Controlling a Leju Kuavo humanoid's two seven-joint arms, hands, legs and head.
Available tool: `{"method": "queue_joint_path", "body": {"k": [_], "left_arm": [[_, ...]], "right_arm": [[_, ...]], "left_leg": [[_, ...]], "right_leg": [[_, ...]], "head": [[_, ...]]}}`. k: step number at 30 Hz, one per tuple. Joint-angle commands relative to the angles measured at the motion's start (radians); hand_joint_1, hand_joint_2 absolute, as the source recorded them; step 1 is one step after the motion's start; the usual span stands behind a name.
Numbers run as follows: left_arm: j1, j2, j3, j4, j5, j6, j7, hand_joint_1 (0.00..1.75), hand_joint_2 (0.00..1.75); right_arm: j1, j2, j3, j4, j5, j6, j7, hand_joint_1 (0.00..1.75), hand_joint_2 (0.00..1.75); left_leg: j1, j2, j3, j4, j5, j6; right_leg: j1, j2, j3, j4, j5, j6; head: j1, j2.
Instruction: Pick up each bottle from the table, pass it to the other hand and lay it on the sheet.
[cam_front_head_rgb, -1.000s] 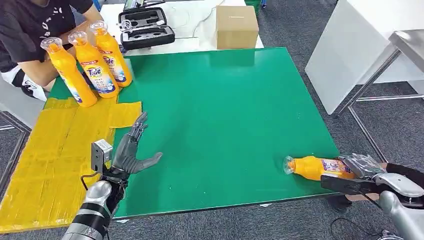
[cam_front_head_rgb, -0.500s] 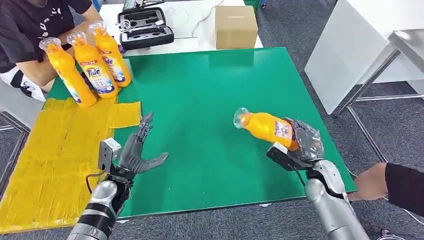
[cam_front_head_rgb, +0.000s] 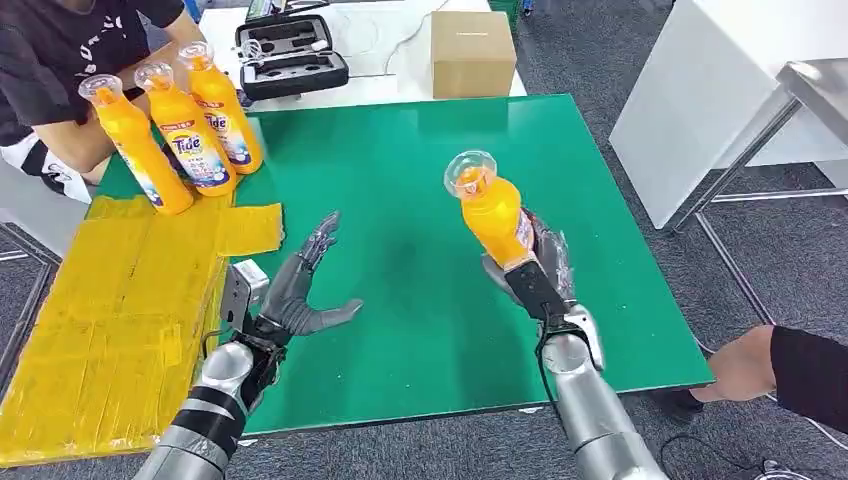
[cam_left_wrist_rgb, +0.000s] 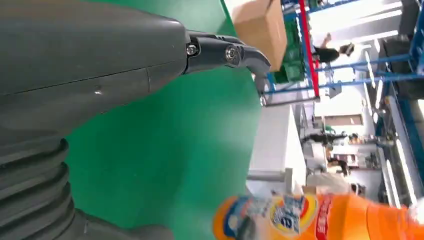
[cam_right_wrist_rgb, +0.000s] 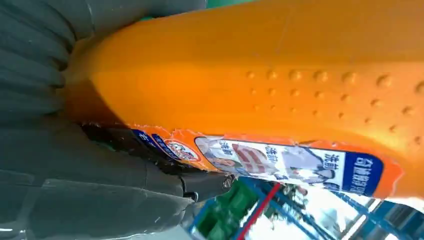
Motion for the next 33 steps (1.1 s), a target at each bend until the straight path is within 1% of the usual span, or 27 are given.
{"method": "queue_joint_path", "body": {"k": [1,2,4,5,10,11,13,14,16,17,19,20,22,23,25,26,28,29,31,32,33], "left_arm": [[-0.091,-0.007,-0.054,0.117,0.017,-0.017,0.007,0.0,1.75],[-0.111,-0.017,-0.065,0.135,0.021,-0.016,0.009,0.0,1.75],[-0.137,-0.025,-0.081,0.154,0.031,-0.022,0.011,0.0,1.75],[-0.148,-0.03,-0.089,0.161,0.035,-0.024,0.012,0.0,1.75],[-0.177,-0.044,-0.116,0.17,0.05,-0.037,0.019,0.0,1.75],[-0.18,-0.044,-0.121,0.17,0.054,-0.043,0.022,0.0,1.75],[-0.182,-0.044,-0.124,0.17,0.057,-0.045,0.022,0.0,1.75],[-0.185,-0.045,-0.129,0.172,0.064,-0.047,0.025,0.0,1.75],[-0.186,-0.045,-0.132,0.174,0.066,-0.047,0.025,0.0,1.75],[-0.188,-0.045,-0.134,0.175,0.069,-0.049,0.026,0.0,1.75],[-0.193,-0.045,-0.142,0.181,0.077,-0.051,0.028,0.0,1.75],[-0.193,-0.045,-0.142,0.181,0.077,-0.051,0.028,0.0,1.75],[-0.193,-0.045,-0.142,0.181,0.077,-0.051,0.028,0.0,1.75],[-0.196,-0.045,-0.145,0.185,0.08,-0.054,0.029,0.0,1.75],[-0.199,-0.045,-0.15,0.188,0.085,-0.056,0.028,0.0,1.75],[-0.199,-0.045,-0.151,0.189,0.085,-0.055,0.028,0.0,1.75],[-0.201,-0.045,-0.156,0.191,0.089,-0.057,0.029,0.0,1.75],[-0.203,-0.044,-0.161,0.195,0.092,-0.058,0.029,0.0,1.75],[-0.204,-0.044,-0.167,0.201,0.096,-0.06,0.03,0.0,1.75],[-0.205,-0.044,-0.17,0.207,0.097,-0.06,0.031,0.0,1.75],[-0.206,-0.044,-0.172,0.21,0.098,-0.061,0.031,0.0,1.75]], "right_arm": [[-0.092,0.1,-0.01,0.172,-0.07,0.075,-0.02,1.75,1.75],[-0.111,0.126,0.008,0.221,-0.079,0.079,-0.031,1.75,1.75],[-0.138,0.156,0.053,0.294,-0.065,0.076,-0.039,1.75,1.75],[-0.151,0.175,0.074,0.337,-0.059,0.068,-0.042,1.75,1.75],[-0.18,0.228,0.129,0.469,-0.052,0.047,-0.053,1.75,1.75],[-0.182,0.235,0.136,0.49,-0.053,0.048,-0.054,1.75,1.75],[-0.186,0.238,0.141,0.503,-0.053,0.044,-0.057,1.75,1.75],[-0.191,0.242,0.154,0.527,-0.049,0.038,-0.063,1.75,1.75],[-0.193,0.245,0.165,0.537,-0.042,0.035,-0.064,1.75,1.75],[-0.192,0.249,0.179,0.542,-0.026,0.019,-0.062,1.75,1.75],[-0.198,0.253,0.217,0.566,0.015,-0.023,-0.051,1.75,1.75],[-0.198,0.253,0.217,0.566,0.015,-0.023,-0.051,1.75,1.75],[-0.198,0.253,0.217,0.566,0.015,-0.023,-0.051,1.75,1.75],[-0.199,0.254,0.233,0.575,0.032,-0.035,-0.045,1.75,1.75],[-0.202,0.254,0.251,0.588,0.053,-0.058,-0.035,1.75,1.75],[-0.199,0.256,0.253,0.59,0.054,-0.061,-0.035,1.75,1.75],[-0.2,0.258,0.263,0.601,0.06,-0.065,-0.036,1.75,1.75],[-0.198,0.258,0.269,0.605,0.062,-0.074,-0.036,1.75,1.75],[-0.197,0.259,0.277,0.61,0.064,-0.08,-0.036,1.75,1.75],[-0.196,0.258,0.279,0.611,0.063,-0.081,-0.036,1.75,1.75],[-0.196,0.257,0.28,0.612,0.063,-0.082,-0.035,1.75,1.75]], "left_leg": [[0.0,0.001,0.003,0.0,-0.001,-0.001],[0.0,0.001,0.005,0.001,-0.002,-0.001],[0.001,0.002,0.002,0.0,-0.001,-0.001],[0.001,0.003,0.004,0.001,-0.003,-0.001],[0.001,0.002,0.003,0.0,-0.001,-0.001],[0.001,0.002,0.005,0.001,-0.002,-0.002],[0.001,0.001,0.004,0.0,-0.001,-0.001],[0.001,0.002,0.006,0.0,-0.002,-0.002],[0.001,0.001,0.003,0.0,-0.001,-0.001],[0.001,0.001,0.005,0.001,-0.002,-0.001],[0.0,0.0,0.002,0.0,-0.001,-0.001],[0.0,0.001,0.005,0.001,-0.002,-0.002],[0.0,0.001,0.003,0.0,-0.001,-0.002],[0.0,0.001,0.005,0.001,-0.002,-0.002],[0.0,0.0,0.002,0.0,0.0,-0.002],[0.001,0.0,0.004,0.001,-0.002,-0.002],[0.0,0.0,0.002,0.0,0.0,-0.001],[0.001,0.001,0.005,0.001,-0.002,-0.002],[0.0,0.0,0.002,0.0,0.0,-0.001],[0.001,0.0,0.005,0.0,-0.002,-0.002],[0.001,0.0,0.004,0.0,-0.002,-0.002]], "right_leg": [[0.0,0.0,0.003,0.0,-0.001,-0.001],[0.001,0.0,0.004,0.0,-0.002,-0.002],[0.001,0.001,0.001,0.0,0.0,-0.001],[0.001,0.002,0.004,0.001,-0.001,-0.002],[0.001,0.001,0.002,0.0,0.0,-0.001],[0.001,0.001,0.004,0.001,-0.002,-0.002],[0.001,0.0,0.003,0.0,-0.001,-0.001],[0.001,0.0,0.005,0.0,-0.002,-0.002],[0.001,0.0,0.003,0.0,-0.001,-0.001],[0.001,0.0,0.004,0.0,-0.002,-0.001],[0.001,0.0,0.002,0.0,-0.001,-0.001],[0.001,0.0,0.004,0.001,-0.002,-0.002],[0.0,0.0,0.002,0.0,-0.001,-0.001],[0.001,-0.001,0.004,0.001,-0.002,-0.002],[0.001,-0.001,0.002,0.0,-0.001,-0.001],[0.001,-0.001,0.004,0.001,-0.002,-0.002],[0.0,-0.001,0.001,0.0,-0.001,-0.001],[0.001,-0.001,0.004,0.001,-0.002,-0.002],[0.0,-0.001,0.002,0.0,-0.001,-0.001],[0.001,-0.002,0.005,0.0,-0.002,-0.002],[0.001,-0.001,0.004,0.0,-0.002,-0.002]], "head": [[0.0,0.0],[0.0,0.0],[0.0,0.0],[0.0,0.0],[0.0,0.0],[0.0,0.0],[0.0,0.0],[0.0,0.0],[0.0,0.0],[0.0,0.0],[0.0,0.0],[0.0,0.0],[0.0,0.0],[0.0,0.0],[0.001,0.0],[0.001,0.0],[0.001,0.0],[0.0,0.0],[0.0,0.0],[0.0,0.0],[0.001,0.0]]}}
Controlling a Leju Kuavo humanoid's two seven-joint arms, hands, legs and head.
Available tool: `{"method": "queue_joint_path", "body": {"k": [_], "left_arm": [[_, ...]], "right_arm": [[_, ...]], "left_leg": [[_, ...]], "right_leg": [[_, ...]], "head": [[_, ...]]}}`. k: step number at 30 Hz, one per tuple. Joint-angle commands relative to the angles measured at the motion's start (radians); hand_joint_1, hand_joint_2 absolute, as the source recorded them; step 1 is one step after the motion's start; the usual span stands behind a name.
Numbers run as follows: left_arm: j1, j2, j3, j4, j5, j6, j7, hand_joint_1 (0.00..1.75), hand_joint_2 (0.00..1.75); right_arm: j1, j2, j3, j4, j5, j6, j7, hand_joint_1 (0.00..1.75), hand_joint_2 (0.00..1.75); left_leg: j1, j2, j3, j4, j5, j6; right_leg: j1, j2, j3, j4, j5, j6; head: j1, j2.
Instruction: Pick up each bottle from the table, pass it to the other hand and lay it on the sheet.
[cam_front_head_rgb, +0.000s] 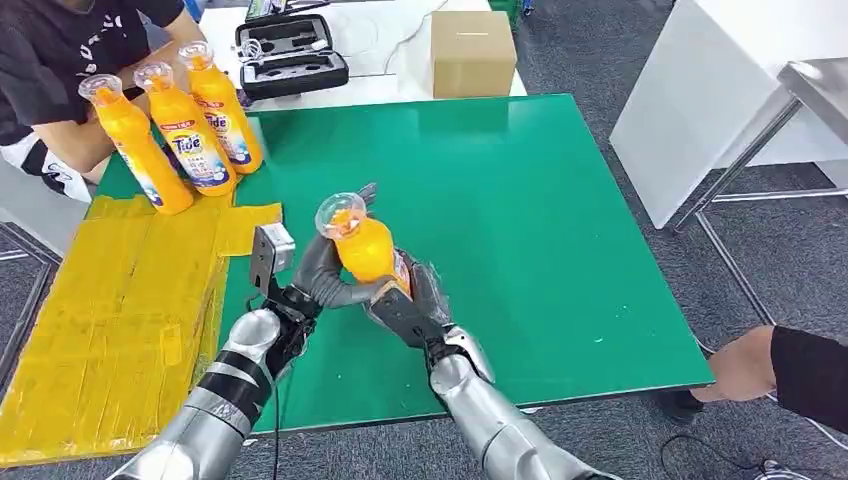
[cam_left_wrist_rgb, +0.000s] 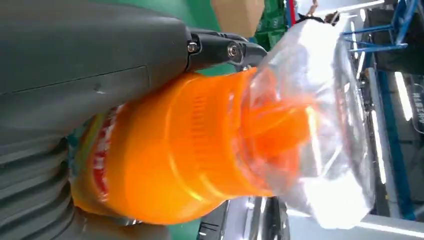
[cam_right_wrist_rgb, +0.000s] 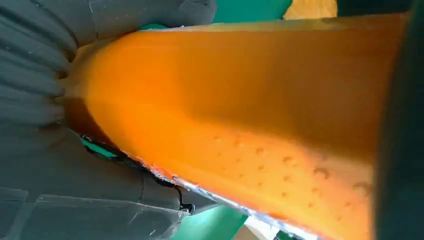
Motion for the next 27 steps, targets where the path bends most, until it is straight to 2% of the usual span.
{"method": "queue_joint_path", "body": {"k": [1,8,9,10,21,27], "left_arm": [[-0.061,0.011,-0.069,0.102,0.011,-0.017,0.005,0.0,1.75],[-0.061,0.011,-0.069,0.102,0.011,-0.017,0.005,0.0,1.75],[-0.061,0.014,-0.071,0.103,0.01,-0.019,0.003,0.23,1.75],[-0.062,0.014,-0.072,0.105,0.009,-0.013,0.002,1.75,1.75],[-0.064,0.017,-0.085,0.13,0.003,-0.007,-0.011,1.75,1.75],[-0.038,0.029,-0.063,0.09,0.012,0.029,-0.013,1.75,1.75]], "right_arm": [[-0.053,0.0,0.08,0.126,0.014,-0.012,0.005,1.75,1.75],[-0.053,0.0,0.08,0.126,0.014,-0.012,0.005,1.75,1.75],[-0.053,-0.001,0.08,0.124,0.013,-0.014,0.003,1.75,1.75],[-0.053,-0.001,0.08,0.124,0.011,-0.015,0.003,1.75,1.75],[-0.049,-0.005,0.071,0.1,-0.015,-0.034,-0.017,1.75,1.75],[-0.007,-0.018,0.057,0.001,-0.067,-0.018,-0.054,1.75,1.75]], "left_leg": [[0.0,0.0,0.004,0.0,-0.001,-0.001],[0.0,0.0,0.002,0.0,-0.001,-0.001],[0.0,0.0,0.004,0.001,-0.002,-0.001],[0.0,0.0,0.002,0.0,-0.001,-0.001],[0.0,0.0,0.004,0.0,-0.002,-0.001],[0.0,0.0,0.005,0.0,-0.002,-0.001]], "right_leg": [[0.0,-0.001,0.004,0.0,-0.002,-0.001],[0.0,-0.001,0.002,0.0,-0.001,-0.001],[0.001,-0.001,0.004,0.0,-0.002,-0.001],[0.0,-0.001,0.002,0.0,-0.001,-0.001],[0.0,-0.002,0.004,0.0,-0.002,-0.001],[0.0,-0.001,0.005,0.0,-0.002,-0.001]], "head": [[0.0,0.0],[0.0,0.0],[0.0,0.0],[0.0,0.0],[0.0,0.0],[0.0,0.0]]}}
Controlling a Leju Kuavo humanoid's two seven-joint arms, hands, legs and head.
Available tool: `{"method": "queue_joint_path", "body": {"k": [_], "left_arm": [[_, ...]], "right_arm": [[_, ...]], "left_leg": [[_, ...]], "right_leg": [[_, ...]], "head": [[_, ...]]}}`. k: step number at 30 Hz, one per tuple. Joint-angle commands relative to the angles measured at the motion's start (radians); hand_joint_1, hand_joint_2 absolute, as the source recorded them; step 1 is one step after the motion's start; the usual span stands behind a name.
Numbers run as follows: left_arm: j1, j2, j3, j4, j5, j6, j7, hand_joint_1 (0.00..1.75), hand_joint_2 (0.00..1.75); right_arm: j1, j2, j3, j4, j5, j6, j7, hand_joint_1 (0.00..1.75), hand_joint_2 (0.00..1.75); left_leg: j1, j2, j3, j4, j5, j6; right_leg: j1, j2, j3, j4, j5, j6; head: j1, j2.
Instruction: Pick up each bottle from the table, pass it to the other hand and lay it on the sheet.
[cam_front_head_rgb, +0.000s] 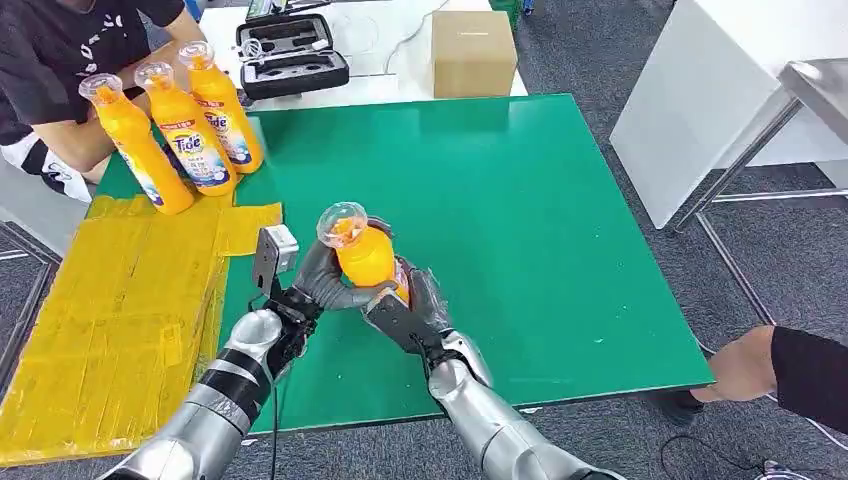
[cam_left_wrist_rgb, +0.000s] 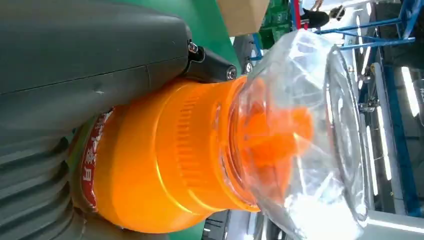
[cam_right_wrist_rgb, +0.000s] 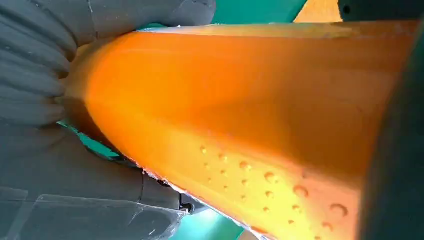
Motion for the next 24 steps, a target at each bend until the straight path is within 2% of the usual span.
{"method": "queue_joint_path", "body": {"k": [1,4,9,11,12,13,14,16,20,21,22,24], "left_arm": [[-0.018,0.024,-0.036,0.039,0.004,0.035,0.003,1.75,1.75],[-0.001,0.041,-0.022,0.009,-0.002,0.047,0.002,1.75,1.75],[0.0,0.042,-0.021,0.008,-0.002,0.045,0.002,1.75,1.75],[0.002,0.046,-0.018,0.006,-0.018,0.065,0.006,1.75,1.75],[0.003,0.049,-0.017,0.004,-0.024,0.073,0.007,1.75,1.75],[0.005,0.055,-0.015,-0.001,-0.037,0.093,0.006,1.75,1.75],[0.007,0.061,-0.01,-0.008,-0.074,0.144,0.004,1.75,1.75],[0.016,0.067,-0.004,-0.026,-0.097,0.175,0.008,1.75,1.75],[0.032,0.079,0.009,-0.074,-0.419,0.53,0.043,1.75,1.75],[0.028,0.086,0.009,-0.073,-0.465,0.574,0.049,1.75,1.75],[0.019,0.1,0.022,-0.07,-0.512,0.609,0.062,1.75,1.75],[-0.001,0.123,0.055,-0.049,-0.616,0.689,0.088,1.75,1.75]], "right_arm": [[0.008,-0.02,0.035,-0.061,-0.047,0.02,-0.037,1.75,1.75],[0.055,-0.035,0.042,-0.171,-0.06,0.019,-0.047,1.75,1.75],[0.059,-0.037,0.043,-0.178,-0.061,0.02,-0.045,1.75,1.75],[0.089,-0.044,0.04,-0.247,-0.081,0.015,-0.056,1.75,1.75],[0.099,-0.047,0.039,-0.273,-0.087,0.014,-0.058,1.17,1.75],[0.126,-0.052,0.036,-0.336,-0.105,0.021,-0.06,0.1,1.75],[0.159,-0.064,0.041,-0.413,-0.121,0.031,-0.047,0.0,1.75],[0.204,-0.076,0.042,-0.502,-0.136,0.038,-0.037,0.0,1.75],[0.327,-0.121,0.034,-0.724,-0.193,0.097,-0.003,0.0,1.75],[0.337,-0.123,0.03,-0.742,-0.201,0.104,-0.004,0.0,1.75],[0.353,-0.128,0.023,-0.775,-0.2,0.102,-0.003,0.0,0.0],[0.365,-0.128,0.013,-0.808,-0.214,0.115,-0.001,0.0,0.0]], "left_leg": [[0.0,0.001,0.003,0.0,-0.001,-0.001],[0.0,0.001,0.003,-0.001,-0.001,-0.001],[0.0,0.002,0.004,0.0,-0.002,-0.001],[0.0,0.001,0.001,-0.001,0.0,0.0],[0.0,0.001,0.004,0.0,-0.002,-0.001],[0.0,0.001,0.002,0.0,-0.001,-0.001],[0.0,0.001,0.002,-0.001,-0.001,-0.001],[0.0,0.0,0.002,-0.001,-0.001,-0.001],[0.0,-0.001,0.006,0.0,-0.003,-0.001],[0.001,-0.003,0.004,0.0,-0.002,-0.001],[0.0,-0.002,0.002,0.0,-0.001,-0.001],[0.001,-0.001,0.005,0.0,-0.003,-0.001]], "right_leg": [[0.001,0.0,0.003,-0.001,-0.001,-0.001],[0.0,0.0,0.003,-0.001,-0.001,-0.001],[0.0,0.0,0.004,0.0,-0.002,-0.001],[0.0,0.0,0.001,0.0,0.0,-0.001],[0.0,0.0,0.004,0.0,-0.001,-0.001],[0.0,0.0,0.002,0.0,-0.001,-0.001],[0.0,0.0,0.002,0.0,0.0,-0.001],[0.0,-0.001,0.003,0.0,-0.001,-0.001],[0.001,-0.002,0.006,0.0,-0.003,-0.002],[0.001,-0.004,0.005,0.0,-0.003,-0.002],[0.001,-0.003,0.003,0.0,-0.002,-0.001],[0.001,-0.002,0.005,-0.001,-0.003,-0.002]], "head": [[0.0,0.0],[0.0,0.0],[0.0,0.0],[0.0,0.0],[0.0,0.0],[0.0,0.0],[0.0,0.0],[0.001,0.0],[0.0,0.0],[0.0,0.0],[0.0,0.0],[0.001,0.0]]}}
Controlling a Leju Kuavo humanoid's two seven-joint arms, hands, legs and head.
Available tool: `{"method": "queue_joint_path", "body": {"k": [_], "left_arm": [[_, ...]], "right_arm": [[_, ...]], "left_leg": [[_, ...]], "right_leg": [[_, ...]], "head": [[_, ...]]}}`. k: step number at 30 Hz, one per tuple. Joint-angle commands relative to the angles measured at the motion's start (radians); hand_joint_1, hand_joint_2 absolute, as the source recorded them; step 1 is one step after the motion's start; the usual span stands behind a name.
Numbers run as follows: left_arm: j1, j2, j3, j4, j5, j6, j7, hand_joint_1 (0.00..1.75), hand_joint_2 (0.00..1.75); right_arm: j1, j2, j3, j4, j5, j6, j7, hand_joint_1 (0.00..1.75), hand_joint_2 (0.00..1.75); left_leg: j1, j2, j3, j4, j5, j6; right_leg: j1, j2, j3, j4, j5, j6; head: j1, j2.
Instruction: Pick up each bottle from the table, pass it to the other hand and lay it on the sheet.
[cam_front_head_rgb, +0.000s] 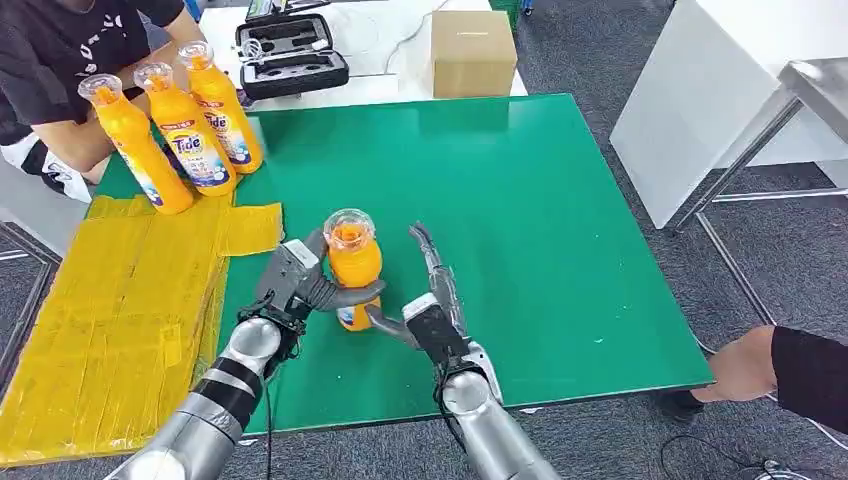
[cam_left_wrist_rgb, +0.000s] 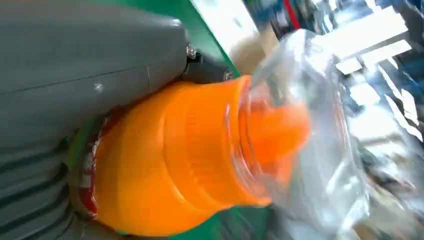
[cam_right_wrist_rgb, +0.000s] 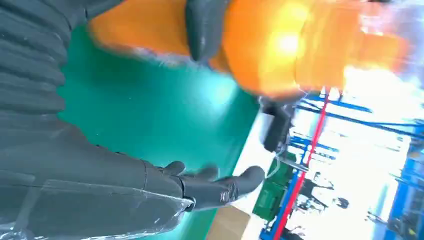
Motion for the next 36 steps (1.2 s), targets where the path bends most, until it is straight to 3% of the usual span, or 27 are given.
{"method": "queue_joint_path", "body": {"k": [1,3,4,6,7,8,9,14,18,21,22,23,25,28,29,31,36], "left_arm": [[-0.067,0.094,0.075,0.043,-0.376,0.312,0.092,1.75,1.75],[-0.098,0.115,0.093,0.086,-0.481,0.373,0.118,1.75,1.75],[-0.118,0.132,0.08,0.129,-0.623,0.476,0.178,1.75,1.75],[-0.137,0.14,0.113,0.177,-0.709,0.509,0.197,1.75,1.75],[-0.123,0.145,0.16,0.144,-0.877,0.519,0.266,1.75,1.75],[-0.122,0.15,0.184,0.138,-0.952,0.519,0.285,1.75,1.75],[-0.116,0.153,0.219,0.125,-1.073,0.519,0.335,1.75,1.75],[-0.117,0.162,0.251,0.126,-1.143,0.519,0.349,1.75,1.75],[-0.137,0.224,0.275,0.188,-1.329,0.519,0.454,1.75,1.75],[-0.143,0.277,0.219,0.252,-1.342,0.519,0.497,1.75,1.75],[-0.155,0.352,-0.03,0.253,-1.174,0.519,0.618,1.75,1.75],[-0.155,0.352,-0.03,0.253,-1.174,0.519,0.618,1.75,1.75],[-0.155,0.352,-0.03,0.253,-1.174,0.519,0.618,1.75,1.75],[-0.138,0.322,0.058,0.284,-1.225,0.519,0.581,1.75,1.75],[-0.146,0.349,-0.044,0.295,-1.143,0.519,0.616,1.75,1.75],[-0.132,0.316,0.07,0.341,-1.191,0.519,0.558,1.75,1.75],[-0.112,0.253,0.199,0.424,-1.224,0.519,0.511,1.75,1.75]], "right_arm": [[0.126,-0.081,-0.005,-0.329,-0.052,0.049,0.02,0.0,0.0],[0.128,-0.081,-0.01,-0.348,-0.059,0.054,0.02,0.0,0.0],[0.125,-0.081,-0.01,-0.351,-0.072,0.065,0.022,0.0,0.0],[0.125,-0.081,-0.013,-0.357,-0.081,0.069,0.022,0.0,0.0],[0.123,-0.081,-0.014,-0.357,-0.096,0.077,0.021,0.0,0.0],[0.123,-0.082,-0.015,-0.359,-0.101,0.078,0.02,0.0,1.75],[0.12,-0.084,-0.017,-0.358,-0.115,0.082,0.018,0.0,1.75],[0.118,-0.088,-0.02,-0.357,-0.127,0.087,0.017,0.0,1.75],[0.106,-0.103,-0.012,-0.343,-0.147,0.095,0.021,0.0,1.75],[0.099,-0.118,-0.005,-0.331,-0.162,0.1,0.025,0.0,1.75],[0.088,-0.15,0.04,-0.325,-0.215,0.054,0.034,0.0,1.75],[0.088,-0.15,0.04,-0.325,-0.215,0.054,0.034,0.0,1.75],[0.088,-0.15,0.04,-0.325,-0.215,0.054,0.034,0.0,1.75],[0.093,-0.144,0.023,-0.32,-0.214,0.065,0.034,0.0,1.75],[0.097,-0.127,-0.01,-0.317,-0.188,0.112,0.031,0.0,1.75],[0.103,-0.124,-0.007,-0.315,-0.177,0.112,0.037,0.0,1.75],[0.088,-0.129,-0.008,-0.291,-0.191,0.116,0.035,0.0,1.75]], "left_leg": [[0.0,0.001,0.003,0.0,-0.001,0.0],[0.001,0.003,0.003,0.001,-0.002,-0.001],[0.0,0.003,0.001,0.0,-0.001,-0.001],[0.0,0.003,0.004,0.0,-0.002,-0.002],[0.0,0.003,0.002,0.0,-0.001,-0.002],[0.001,0.003,0.005,0.0,-0.002,-0.002],[0.001,0.005,0.004,0.0,-0.002,-0.002],[0.001,0.004,0.006,0.001,-0.003,-0.002],[0.001,0.004,0.006,0.0,-0.002,-0.003],[0.001,0.005,0.005,0.0,-0.002,-0.003],[0.0,0.004,0.004,-0.001,-0.001,-0.003],[0.002,-0.007,0.001,0.002,0.0,-0.002],[0.001,0.008,0.007,0.0,-0.003,-0.003],[0.002,0.006,0.005,0.0,-0.002,-0.003],[0.001,0.005,0.005,-0.001,-0.001,-0.003],[0.001,0.004,0.007,-0.001,-0.002,-0.003],[0.001,0.006,0.008,-0.001,-0.003,-0.003]], "right_leg": [[0.0,0.0,0.003,0.0,-0.001,-0.001],[0.001,0.001,0.002,0.0,-0.001,-0.001],[0.0,0.001,0.0,0.0,0.0,-0.001],[0.001,0.0,0.002,0.0,-0.001,-0.002],[0.001,0.0,0.001,0.0,0.0,-0.002],[0.001,0.0,0.004,0.0,-0.001,-0.003],[0.001,0.002,0.002,0.0,0.001,-0.004],[0.001,0.0,0.005,0.001,-0.001,-0.004],[0.001,0.001,0.004,0.0,0.0,-0.004],[0.001,0.002,0.003,0.0,0.0,-0.004],[0.001,0.001,0.002,0.0,0.001,-0.004],[0.002,-0.01,0.003,0.002,-0.002,-0.004],[0.001,0.004,0.003,0.0,0.0,-0.005],[0.002,0.003,0.002,-0.001,0.0,-0.004],[0.001,0.001,0.002,0.0,0.0,-0.004],[0.001,0.001,0.005,-0.001,-0.001,-0.004],[0.001,0.002,0.006,-0.001,-0.001,-0.004]], "head": [[0.0,0.0],[0.0,0.0],[0.0,0.0],[0.0,0.0],[0.0,0.0],[0.0,0.0],[0.0,0.0],[0.0,0.0],[0.0,0.0],[0.0,0.0],[0.0,0.0],[0.0,0.0],[0.0,0.0],[0.0,0.0],[0.0,0.0],[0.0,0.0],[0.0,0.0]]}}
